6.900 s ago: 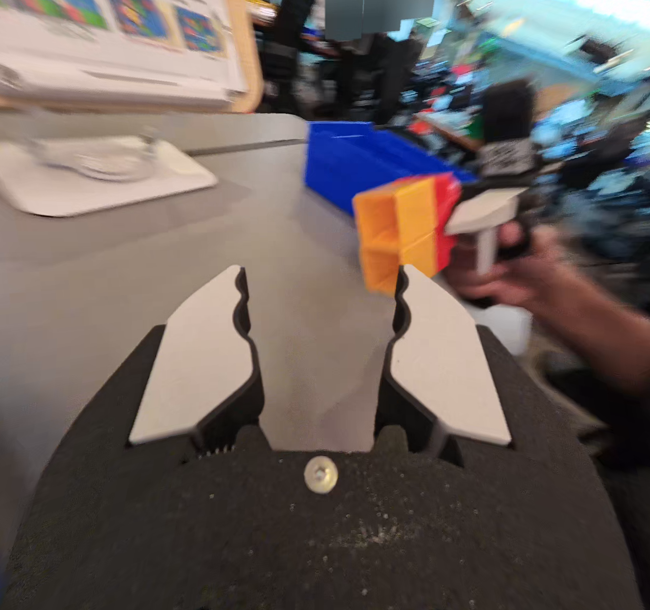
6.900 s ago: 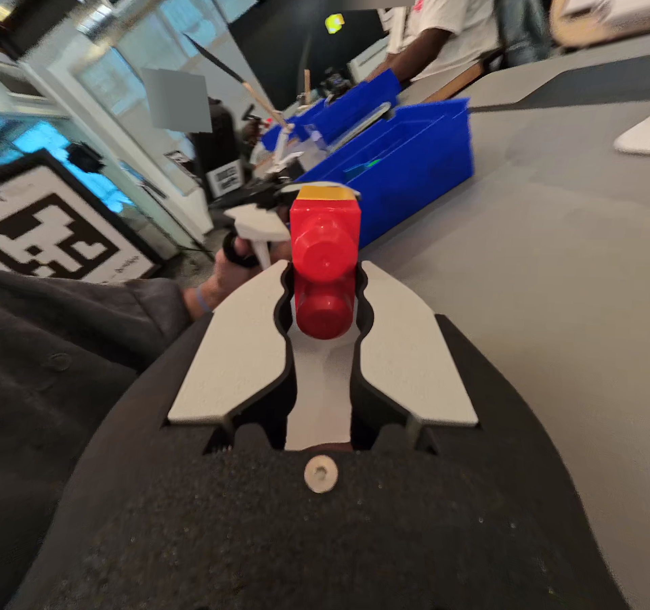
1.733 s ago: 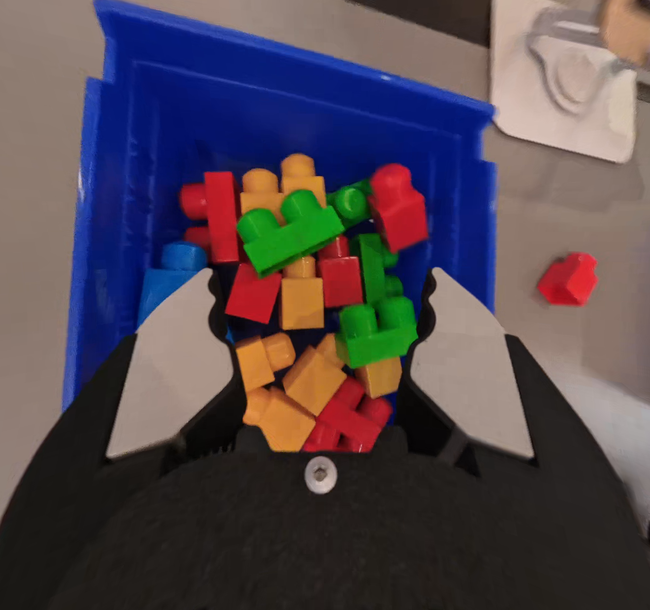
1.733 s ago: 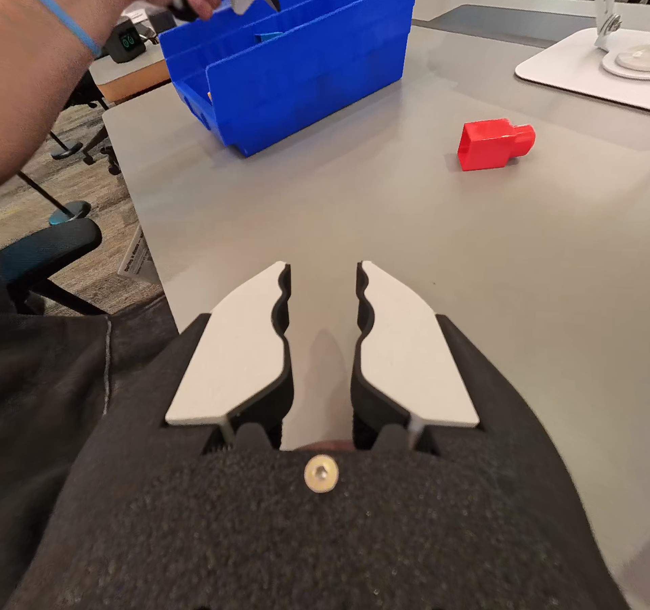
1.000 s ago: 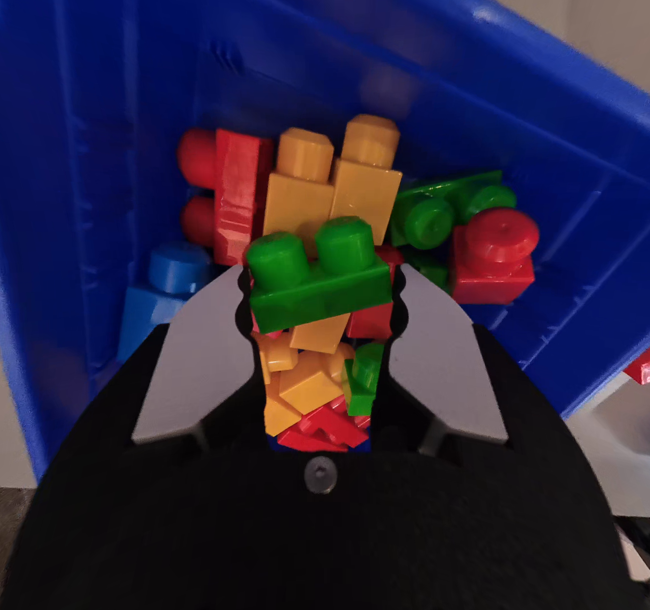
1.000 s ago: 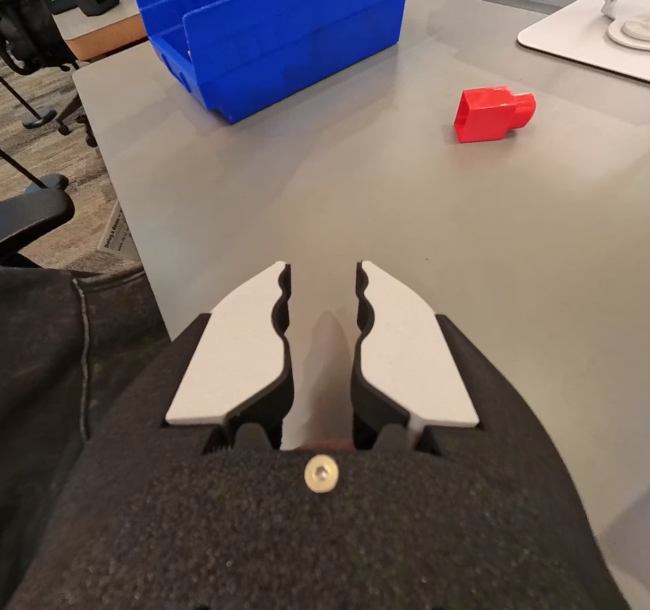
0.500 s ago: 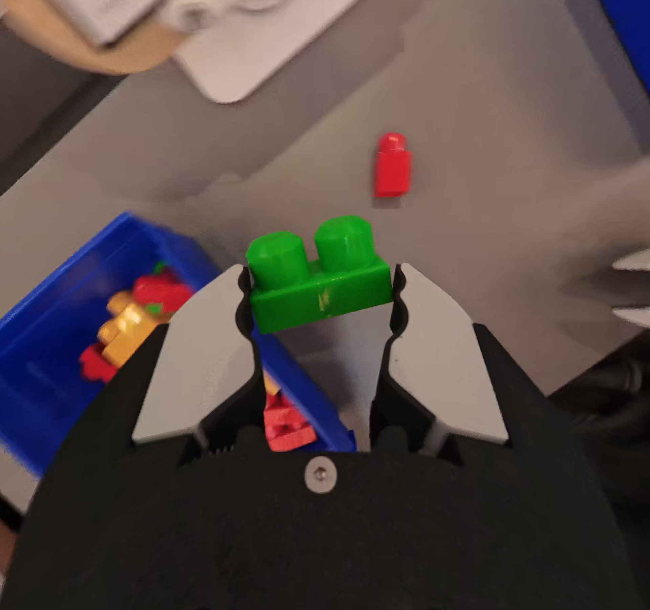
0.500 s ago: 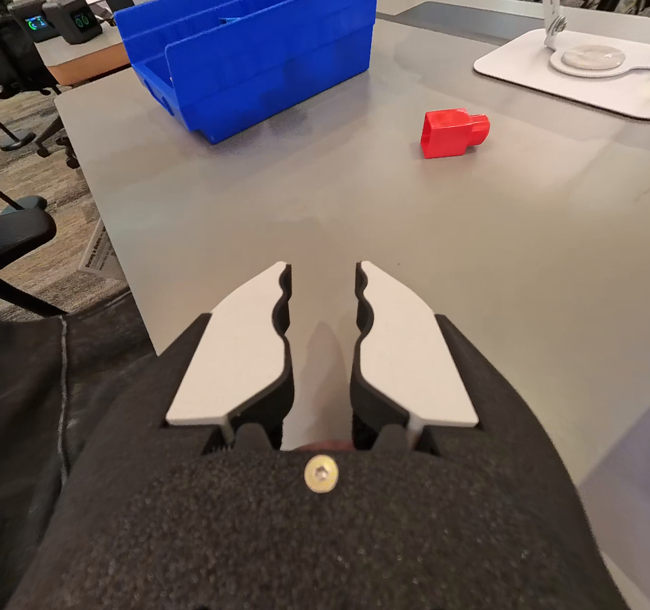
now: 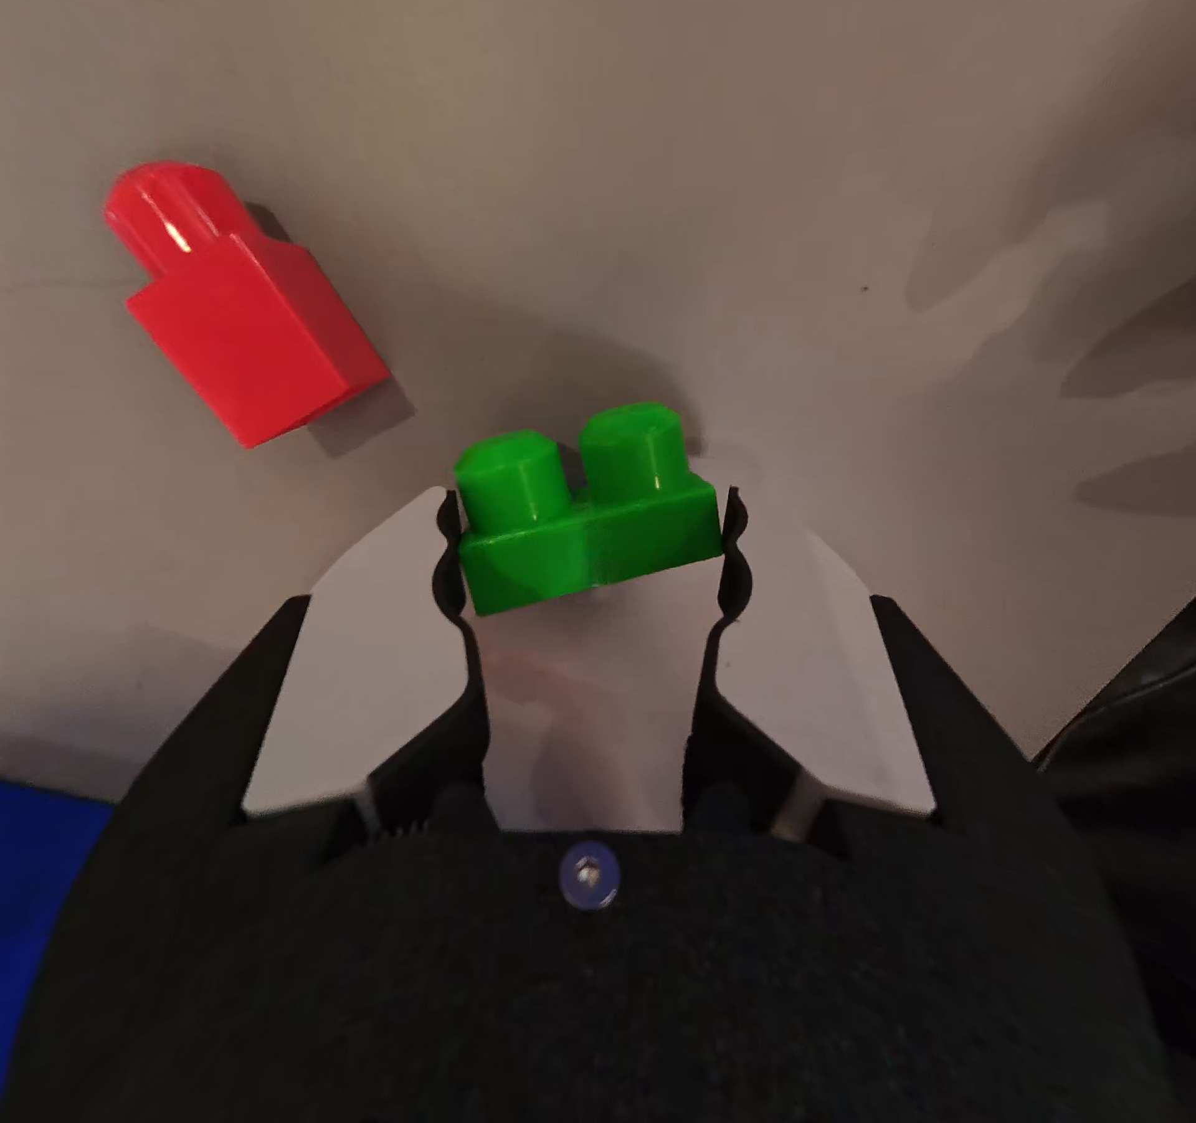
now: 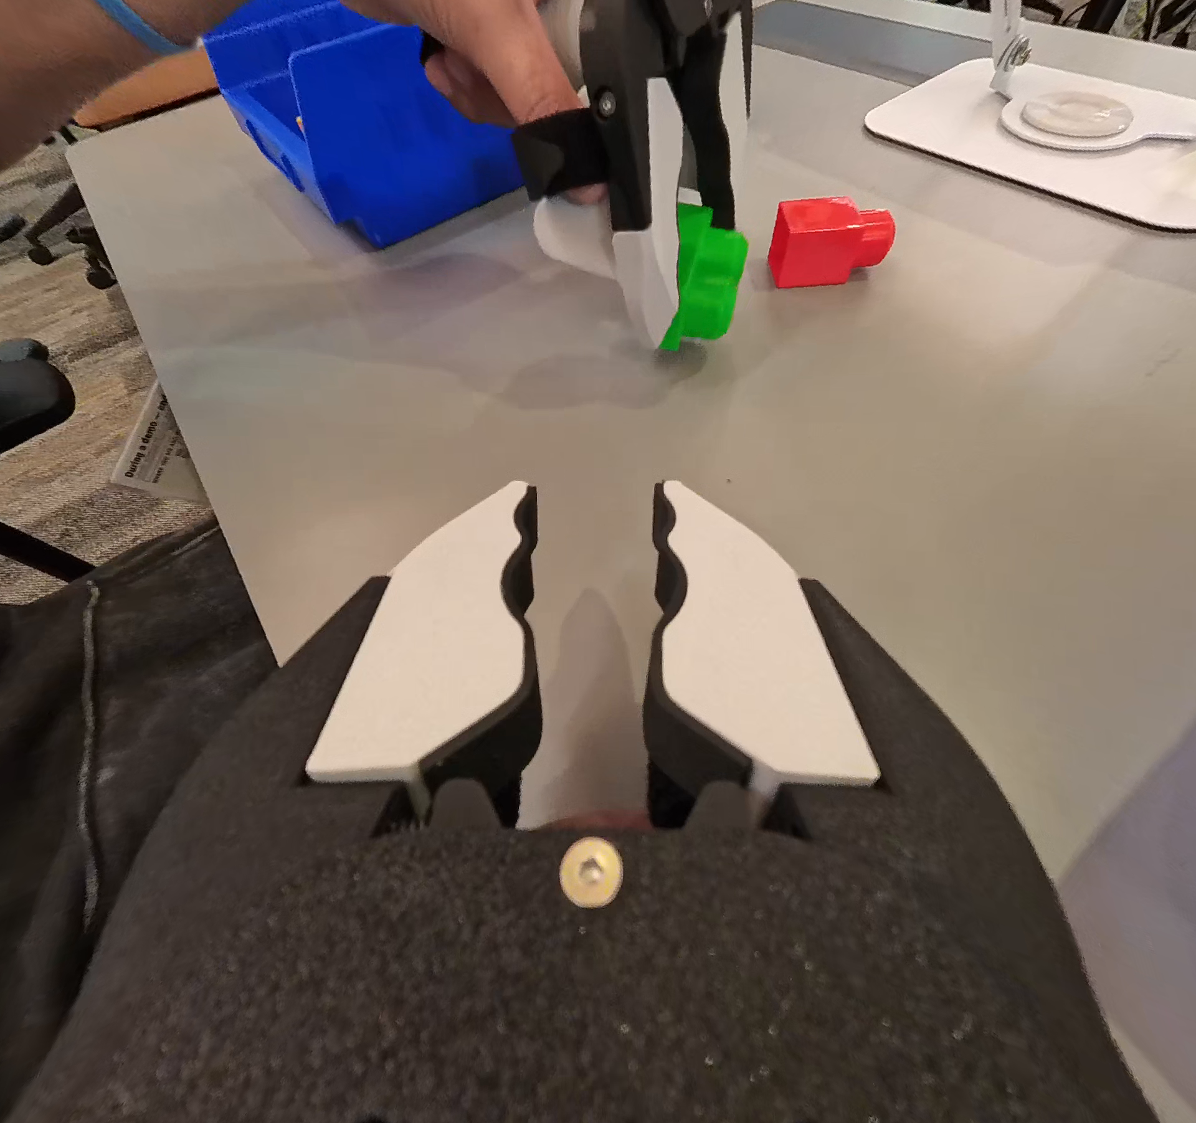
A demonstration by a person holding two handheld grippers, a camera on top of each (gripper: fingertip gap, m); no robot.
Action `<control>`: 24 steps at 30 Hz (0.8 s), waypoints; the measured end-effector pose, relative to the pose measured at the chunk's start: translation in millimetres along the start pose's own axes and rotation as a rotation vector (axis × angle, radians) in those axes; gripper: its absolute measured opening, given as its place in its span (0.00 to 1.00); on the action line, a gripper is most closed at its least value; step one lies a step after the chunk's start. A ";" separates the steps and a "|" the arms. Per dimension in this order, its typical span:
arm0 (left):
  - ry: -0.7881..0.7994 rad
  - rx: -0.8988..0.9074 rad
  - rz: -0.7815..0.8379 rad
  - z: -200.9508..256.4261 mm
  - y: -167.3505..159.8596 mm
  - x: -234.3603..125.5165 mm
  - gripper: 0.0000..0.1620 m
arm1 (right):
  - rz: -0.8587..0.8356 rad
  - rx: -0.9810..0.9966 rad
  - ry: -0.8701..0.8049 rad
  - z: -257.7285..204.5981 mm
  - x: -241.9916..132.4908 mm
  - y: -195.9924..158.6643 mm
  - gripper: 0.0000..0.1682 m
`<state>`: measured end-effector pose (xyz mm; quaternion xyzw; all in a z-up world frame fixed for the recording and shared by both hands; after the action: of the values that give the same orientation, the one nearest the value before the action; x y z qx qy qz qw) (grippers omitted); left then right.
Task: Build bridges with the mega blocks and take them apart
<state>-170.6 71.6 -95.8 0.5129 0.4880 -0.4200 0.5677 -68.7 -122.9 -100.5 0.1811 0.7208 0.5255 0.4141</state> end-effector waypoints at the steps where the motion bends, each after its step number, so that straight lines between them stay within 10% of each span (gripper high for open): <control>1: -0.009 0.007 0.012 1.5 -0.8 1.5 0.48 | -0.001 -0.004 0.001 -0.3 0.0 0.2 0.20; 9: 0.145 -0.136 0.293 27.6 -41.5 -32.2 0.58 | 0.005 0.007 0.009 1.0 -2.1 0.8 0.20; 15: 0.088 -0.413 0.641 92.1 -152.5 -64.9 0.55 | 0.005 0.033 0.022 4.3 -1.1 -1.1 0.20; 24: 0.211 -0.817 0.743 101.9 -276.5 -82.5 0.53 | -0.003 0.039 0.038 3.6 2.7 -1.2 0.20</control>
<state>-442.4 -65.0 -62.5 0.4278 0.4518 0.0847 0.7783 -67.3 -119.2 -103.0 0.1782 0.7390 0.5139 0.3976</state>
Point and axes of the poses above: each gripper's, where its closed fingertips meet, x out along the fingers, y out of its top, z = x × y across the jaws, the point moved 8 cm from there along -x, back along the fingers, and after that the axes turned 3 degrees about y, right-handed, at the moved point
